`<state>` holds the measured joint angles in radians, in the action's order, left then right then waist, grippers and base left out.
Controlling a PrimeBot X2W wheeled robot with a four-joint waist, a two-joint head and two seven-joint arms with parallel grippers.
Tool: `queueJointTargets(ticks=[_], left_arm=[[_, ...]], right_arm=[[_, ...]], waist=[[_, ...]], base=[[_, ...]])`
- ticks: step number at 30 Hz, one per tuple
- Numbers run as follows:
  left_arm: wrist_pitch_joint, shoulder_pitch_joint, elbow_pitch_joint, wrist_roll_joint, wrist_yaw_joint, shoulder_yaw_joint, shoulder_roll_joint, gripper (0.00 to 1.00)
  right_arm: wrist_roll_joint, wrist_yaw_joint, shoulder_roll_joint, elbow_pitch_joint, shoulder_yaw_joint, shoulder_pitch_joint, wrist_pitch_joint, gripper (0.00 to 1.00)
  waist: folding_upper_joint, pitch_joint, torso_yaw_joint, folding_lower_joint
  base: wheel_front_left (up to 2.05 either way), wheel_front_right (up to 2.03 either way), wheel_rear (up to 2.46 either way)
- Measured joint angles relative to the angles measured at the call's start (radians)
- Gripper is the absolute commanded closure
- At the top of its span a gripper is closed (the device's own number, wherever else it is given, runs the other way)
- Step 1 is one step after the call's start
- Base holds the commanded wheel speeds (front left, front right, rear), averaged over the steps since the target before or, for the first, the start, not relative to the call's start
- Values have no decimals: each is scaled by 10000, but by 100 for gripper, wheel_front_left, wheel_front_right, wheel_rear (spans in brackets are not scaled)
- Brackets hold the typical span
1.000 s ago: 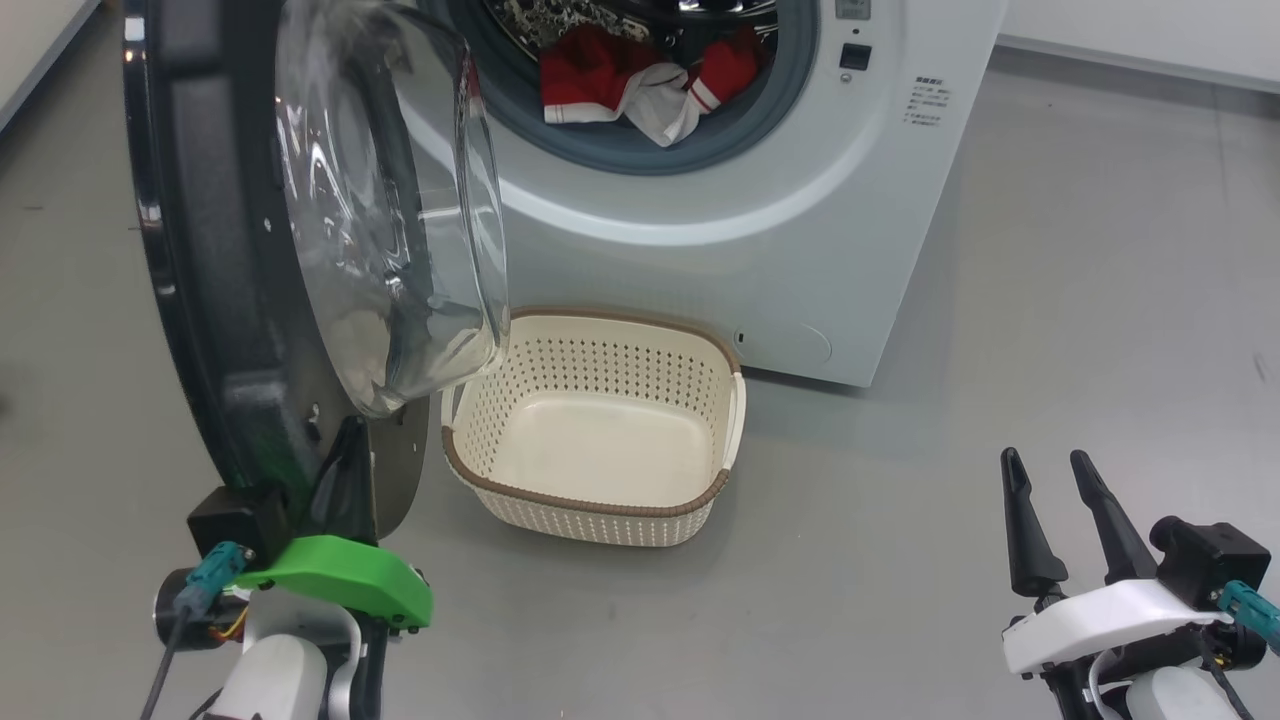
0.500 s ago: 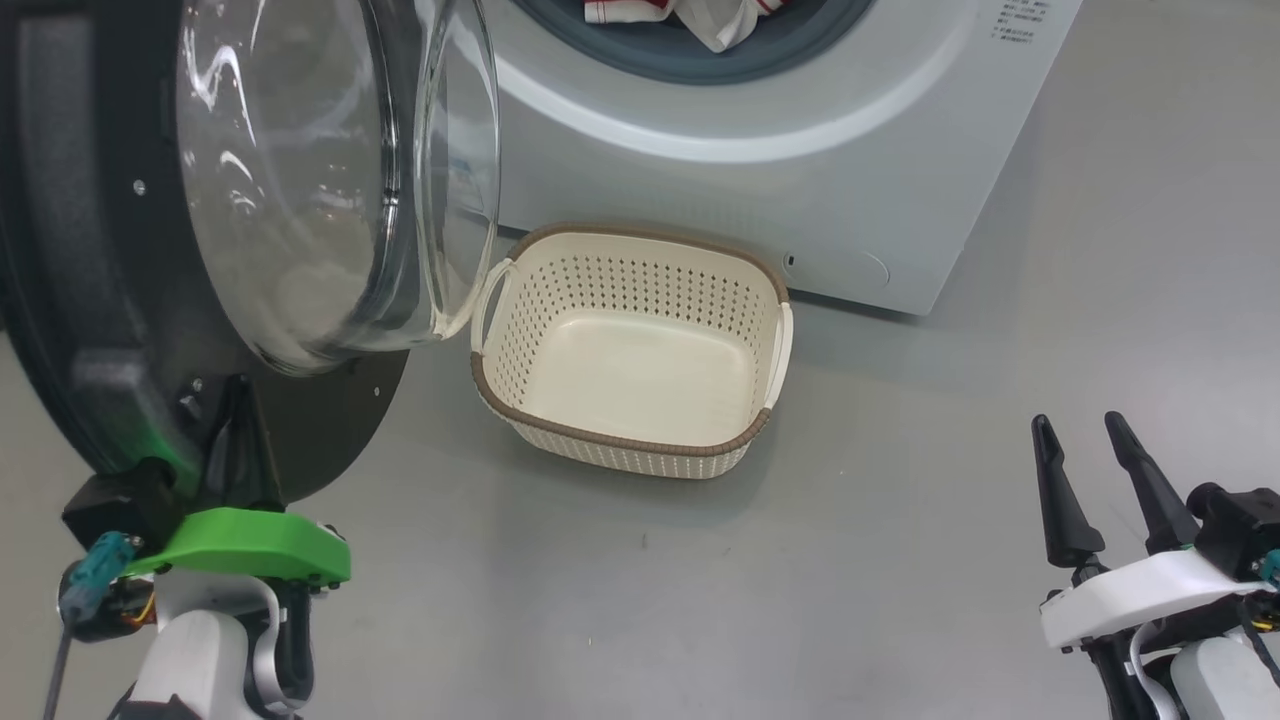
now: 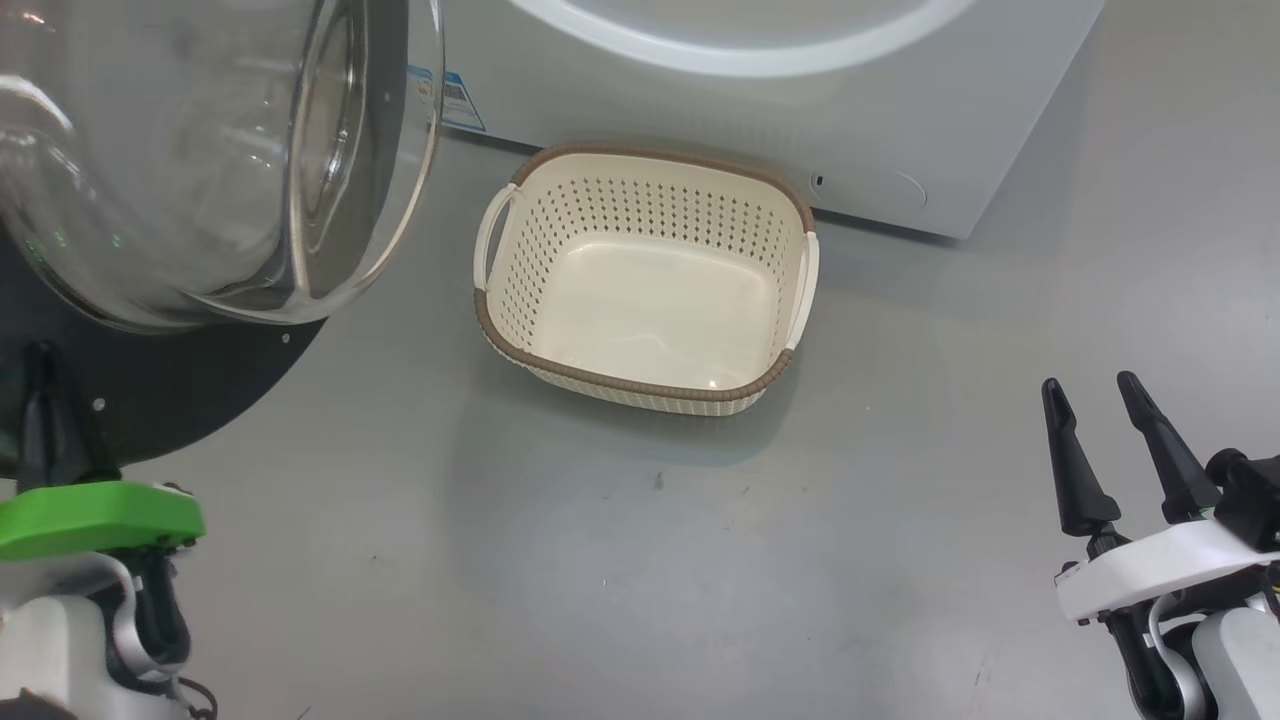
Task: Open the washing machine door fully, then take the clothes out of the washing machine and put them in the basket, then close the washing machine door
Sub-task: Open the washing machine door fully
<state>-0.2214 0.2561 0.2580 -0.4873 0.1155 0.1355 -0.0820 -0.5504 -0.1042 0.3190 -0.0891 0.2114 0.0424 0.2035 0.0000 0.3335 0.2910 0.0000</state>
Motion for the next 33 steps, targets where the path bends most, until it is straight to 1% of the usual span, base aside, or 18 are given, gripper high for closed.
queueJointTargets(ticks=[3, 7, 12, 15, 20, 28, 33], left_arm=[[-2, 128, -86, -261, 25, 418, -54, 100], [-2, 174, -138, -276, 25, 773, -288, 100], [50, 535, -148, -500, 27, 1066, -328, 100], [151, 732, -90, -627, 27, 1221, -487, 100], [278, 1024, 102, -773, 27, 1427, -752, 100], [368, 1383, 512, -779, 27, 1517, -924, 100], [360, 1453, 729, -777, 27, 1492, -926, 100]], right_arm=[[-2, -2, 75, 88, -8, 13, -52, 0], [-15, -4, 240, 209, -75, 115, -92, 0], [-19, -6, 441, 362, -199, 186, -94, 0], [-29, -6, 552, 443, -257, 238, -96, 0], [-31, -81, 681, 516, -330, 334, -134, 0], [-109, -81, 763, 514, -374, 366, -134, 0], [-111, -84, 761, 451, -368, 390, -128, 0]], waist=[[0, 249, -17, 0], [0, 570, -60, 0], [0, 967, -115, 0], [0, 1190, -133, 0], [0, 1513, -141, 0], [0, 1699, -138, 0], [0, 1649, -151, 0]], base=[[0, 0, 0], [0, 0, 0], [0, 0, 0], [0, 0, 0], [0, 0, 0], [0, 0, 0], [0, 0, 0]])
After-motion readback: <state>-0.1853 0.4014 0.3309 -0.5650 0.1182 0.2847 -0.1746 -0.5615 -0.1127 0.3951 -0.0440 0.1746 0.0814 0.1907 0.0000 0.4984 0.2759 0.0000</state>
